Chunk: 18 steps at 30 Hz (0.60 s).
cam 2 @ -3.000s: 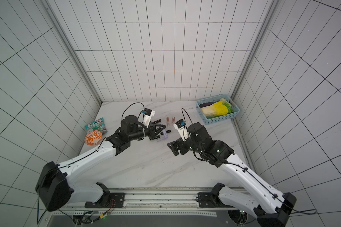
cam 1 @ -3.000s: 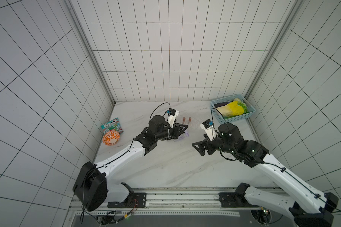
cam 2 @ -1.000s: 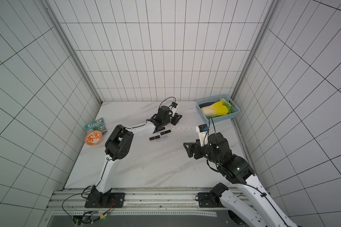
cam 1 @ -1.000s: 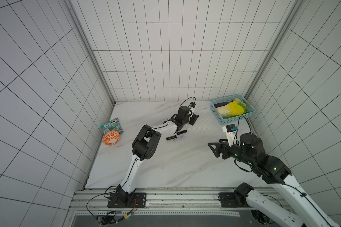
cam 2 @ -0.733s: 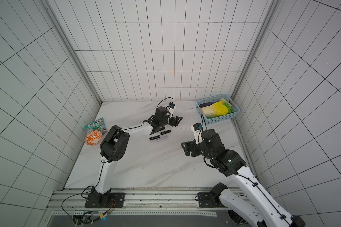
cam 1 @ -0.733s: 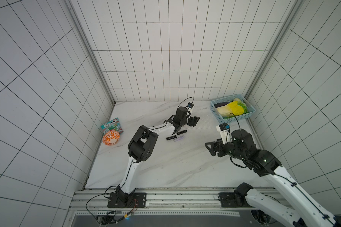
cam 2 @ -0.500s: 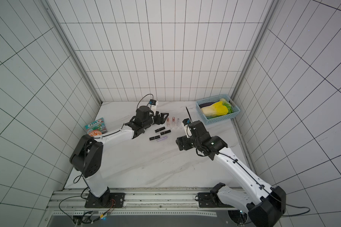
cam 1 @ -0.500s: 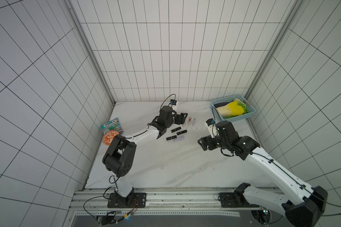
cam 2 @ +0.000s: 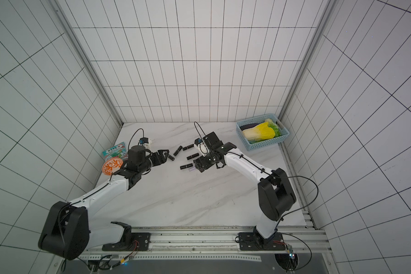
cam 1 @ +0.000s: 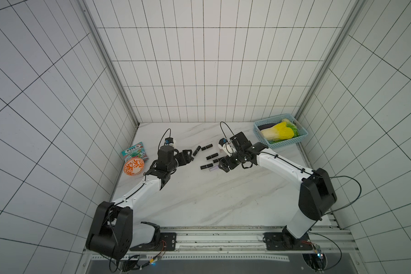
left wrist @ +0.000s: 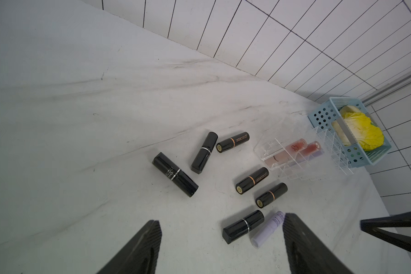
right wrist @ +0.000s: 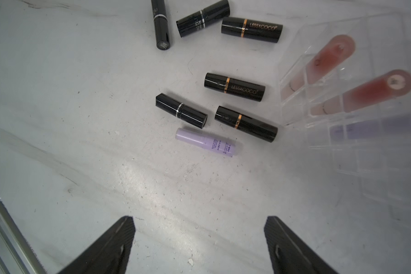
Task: Arrange the lipsticks in the organizer
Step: Pick up the lipstick at the center of the board.
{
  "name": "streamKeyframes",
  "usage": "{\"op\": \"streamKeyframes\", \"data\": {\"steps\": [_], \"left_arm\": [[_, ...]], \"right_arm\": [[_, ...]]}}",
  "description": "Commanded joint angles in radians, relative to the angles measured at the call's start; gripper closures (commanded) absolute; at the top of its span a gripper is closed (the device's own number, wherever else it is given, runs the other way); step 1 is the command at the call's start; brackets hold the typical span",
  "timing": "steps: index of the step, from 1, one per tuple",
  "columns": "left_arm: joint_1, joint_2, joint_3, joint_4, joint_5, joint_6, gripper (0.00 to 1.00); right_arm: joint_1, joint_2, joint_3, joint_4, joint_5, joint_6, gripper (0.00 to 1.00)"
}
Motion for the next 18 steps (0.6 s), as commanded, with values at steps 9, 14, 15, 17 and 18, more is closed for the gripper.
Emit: {"op": "streamKeyframes", "data": {"steps": [9,14,15,17,18], "left_arm": [[0.131,-0.060,-0.032,0.020,0.133,-0.024,0.23],[0.132,-0.072,-0.034,0.026,0.153,-0.027,0.24],[0.132,-0.073,-0.034,0.027,0.158,-0.027,0.24],[0.132,-0.079,-0.035,0.033,0.173,-0.021,0.24],[0.131,-0.083,-0.036,0.034,0.178,-0.020,0.24]], "right_arm": [[0.013,0.232,0.171,-0.002,-0.114,-0.066,0.16],[0.013,0.302,0.233,-0.011,-0.117,-0.081,0.16],[0.014,0.312,0.243,-0.013,-0.116,-0.084,0.15],[0.012,0.337,0.263,-0.019,-0.117,-0.088,0.15],[0.012,0.347,0.272,-0.024,-0.119,-0.089,0.15]]}}
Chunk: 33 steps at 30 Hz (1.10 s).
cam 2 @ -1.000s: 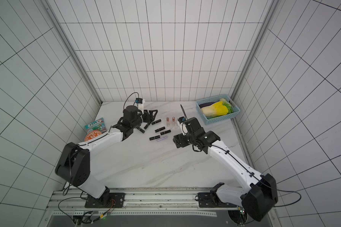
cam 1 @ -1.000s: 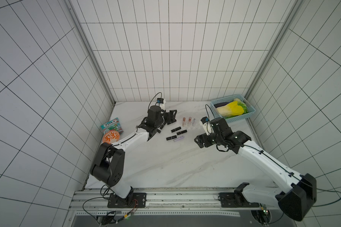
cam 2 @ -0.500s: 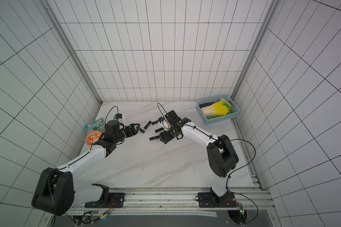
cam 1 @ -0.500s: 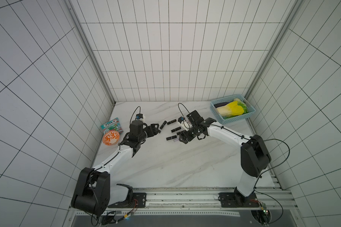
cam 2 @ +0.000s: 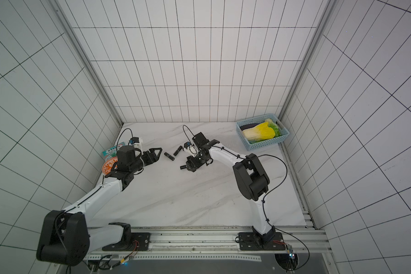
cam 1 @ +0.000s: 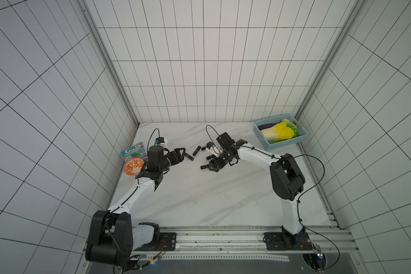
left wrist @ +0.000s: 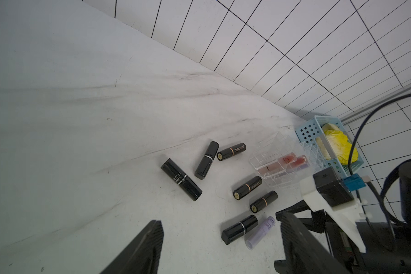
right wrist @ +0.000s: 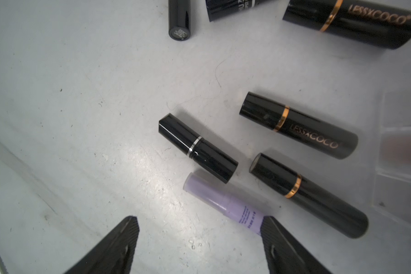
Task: Arrange the lipsticks in the organizer
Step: Pick up the lipstick at the center of the board.
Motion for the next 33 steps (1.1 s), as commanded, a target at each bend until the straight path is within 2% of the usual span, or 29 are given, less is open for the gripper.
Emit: {"op": "streamKeyframes", "data": {"steps": [1,11,20,25,33], "left_arm": [[0.000,-0.029,-0.007,0.026,0.037,0.007,0.24],[0.000,-0.056,-0.008,0.036,0.072,0.009,0.25],[-0.002,-0.061,-0.008,0.039,0.081,0.012,0.26],[-0.002,-0.069,-0.007,0.037,0.086,0.010,0.26],[-0.006,-0.099,-0.002,0.021,0.102,0.007,0.27]], "right_arm": [[0.000,0.043,0.054,-0.027,-0.015,-0.022,0.15],[-0.014,0.089,0.078,-0.096,-0.040,-0.033,0.16],[-0.003,0.059,0.024,-0.140,0.034,-0.034,0.21],[0.019,0.069,0.019,-0.194,0.122,-0.024,0.28],[0.046,0.066,-0.001,-0.237,0.164,-0.009,0.43]]}}
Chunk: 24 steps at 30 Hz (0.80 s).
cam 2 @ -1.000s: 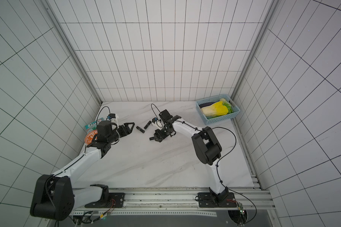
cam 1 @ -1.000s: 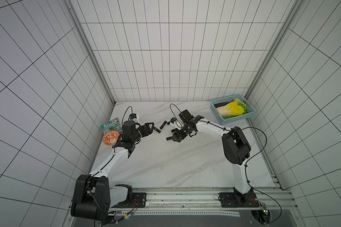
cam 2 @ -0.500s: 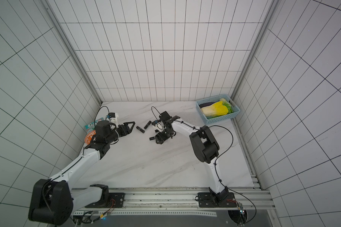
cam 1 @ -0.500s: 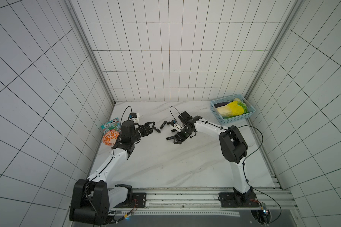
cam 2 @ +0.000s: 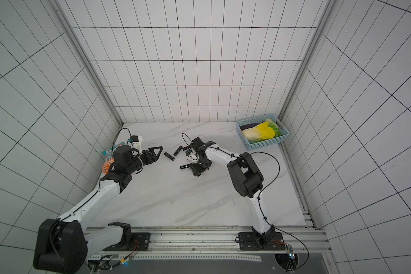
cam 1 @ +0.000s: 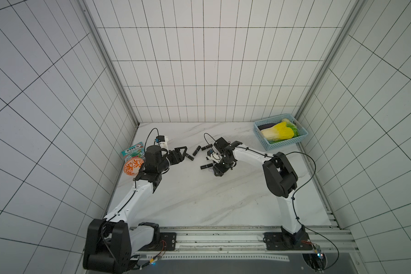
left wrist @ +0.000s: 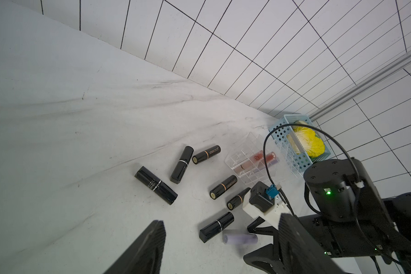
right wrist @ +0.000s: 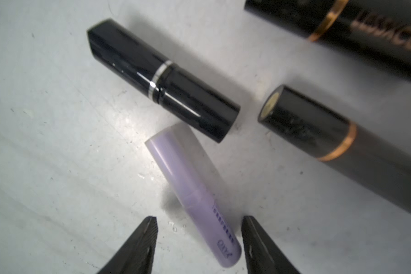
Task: Arrange the lipsticks in the organizer
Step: Pick up the lipstick at the center of the board.
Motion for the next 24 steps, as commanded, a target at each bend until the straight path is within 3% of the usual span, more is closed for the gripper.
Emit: {"op": "streamKeyframes", "data": {"steps": [1,10,14,18,24], "left_arm": [[-0.004,-0.031,-0.001,0.003,0.018,0.006,0.26],[-0.006,-0.060,0.000,-0.005,0.034,-0.008,0.27],[-0.007,-0.075,0.009,-0.023,0.043,-0.012,0.27],[-0.007,-0.108,0.006,-0.057,0.058,-0.025,0.27],[-0.007,-0.146,-0.011,-0.097,0.190,-0.066,0.27]], "right_arm": [[0.022,-0.004,-0.025,-0.055,0.035,0.013,0.44],[0.075,-0.007,-0.056,-0.057,0.056,0.045,0.59],[0.091,-0.018,-0.076,-0.067,0.061,0.062,0.73],[0.095,-0.088,-0.164,-0.040,0.061,0.088,0.83],[0.084,-0.280,-0.334,0.079,0.050,0.143,0.88]]}}
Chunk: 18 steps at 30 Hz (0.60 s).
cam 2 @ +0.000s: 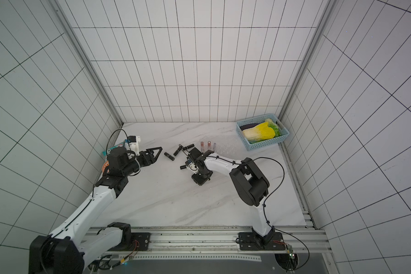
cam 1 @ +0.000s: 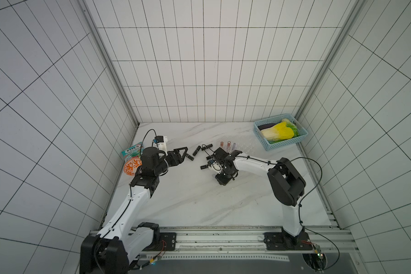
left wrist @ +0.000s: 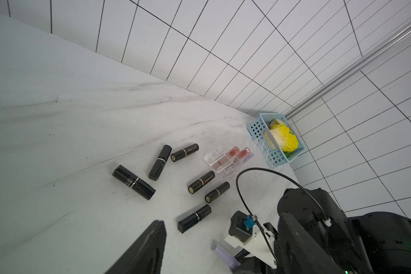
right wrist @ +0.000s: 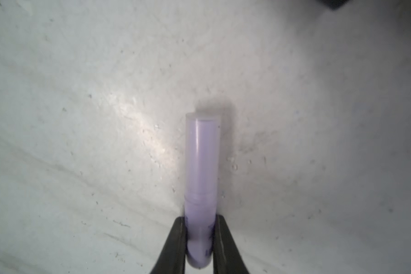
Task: Arrange the lipsticks in the organizer
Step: Pick up the lipstick at the center of the board.
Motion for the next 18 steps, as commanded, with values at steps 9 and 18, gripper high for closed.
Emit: {"op": "streamKeyframes", "data": {"steps": [9,18], "left_arm": [[-0.148,0.093,0.047,0.041,0.364,-0.076,0.17],[-0.345,0.215,0.133,0.073,0.321,-0.062,0.31]], "right_arm": [[-0.023,-0.498,-0.209,0.129,-0.196,0.113,0.87],[-0.023,-0.677,-0.240,0.160,-0.331,0.153,0.87]]}}
